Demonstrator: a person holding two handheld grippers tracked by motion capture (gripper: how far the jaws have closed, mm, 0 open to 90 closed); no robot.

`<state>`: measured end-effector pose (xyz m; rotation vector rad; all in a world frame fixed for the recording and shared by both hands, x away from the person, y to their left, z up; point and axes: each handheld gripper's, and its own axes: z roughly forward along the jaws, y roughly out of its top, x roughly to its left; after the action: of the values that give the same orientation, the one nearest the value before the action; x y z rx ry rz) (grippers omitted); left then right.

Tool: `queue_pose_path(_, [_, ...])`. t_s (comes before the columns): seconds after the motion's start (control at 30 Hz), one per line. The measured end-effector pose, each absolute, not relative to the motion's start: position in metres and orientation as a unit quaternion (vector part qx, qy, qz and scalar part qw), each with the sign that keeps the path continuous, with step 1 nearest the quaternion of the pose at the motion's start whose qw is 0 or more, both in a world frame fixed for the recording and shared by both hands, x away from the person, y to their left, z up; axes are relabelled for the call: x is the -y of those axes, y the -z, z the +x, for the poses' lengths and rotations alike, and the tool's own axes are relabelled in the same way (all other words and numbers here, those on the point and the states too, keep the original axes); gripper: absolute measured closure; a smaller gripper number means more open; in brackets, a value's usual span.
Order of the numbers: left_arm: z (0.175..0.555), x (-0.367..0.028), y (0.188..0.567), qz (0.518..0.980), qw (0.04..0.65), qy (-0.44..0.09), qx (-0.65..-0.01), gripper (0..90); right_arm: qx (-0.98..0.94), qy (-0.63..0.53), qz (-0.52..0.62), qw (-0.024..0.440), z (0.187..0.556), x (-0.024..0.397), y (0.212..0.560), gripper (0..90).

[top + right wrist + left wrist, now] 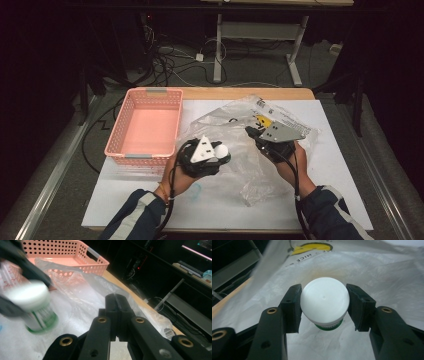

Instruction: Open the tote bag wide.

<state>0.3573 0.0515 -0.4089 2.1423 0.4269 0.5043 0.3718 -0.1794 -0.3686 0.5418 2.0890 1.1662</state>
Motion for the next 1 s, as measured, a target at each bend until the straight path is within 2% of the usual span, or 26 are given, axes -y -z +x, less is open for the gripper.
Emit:
queue_pose_path(0.23, [0.381,-0.02,0.436,0.862,0.43,-0.191,-0.188,47.9,-0.805,-0.447,0.209,0.33,0.372,0.181,0.371,90.0])
queue_pose_path(0.57, [0.4,-0.007,0.459,0.868,0.399,-0.196,-0.222,47.4,-0.81,-0.443,0.212,0.321,0.376,0.184,0.375,90.0])
queue_pose_path(0.67, [0.399,-0.007,0.459,0.867,0.402,-0.196,-0.22,46.0,-0.813,-0.439,0.211,0.32,0.377,0.183,0.377,90.0])
queue_pose_path(0.83, [0.391,-0.009,0.449,0.862,0.407,-0.216,-0.211,37.2,-0.815,-0.436,0.21,0.319,0.377,0.182,0.378,90.0])
queue_pose_path(1.0, [0.37,-0.015,0.433,0.863,0.394,-0.258,-0.182,33.1,-0.816,-0.433,0.208,0.32,0.376,0.182,0.379,90.0])
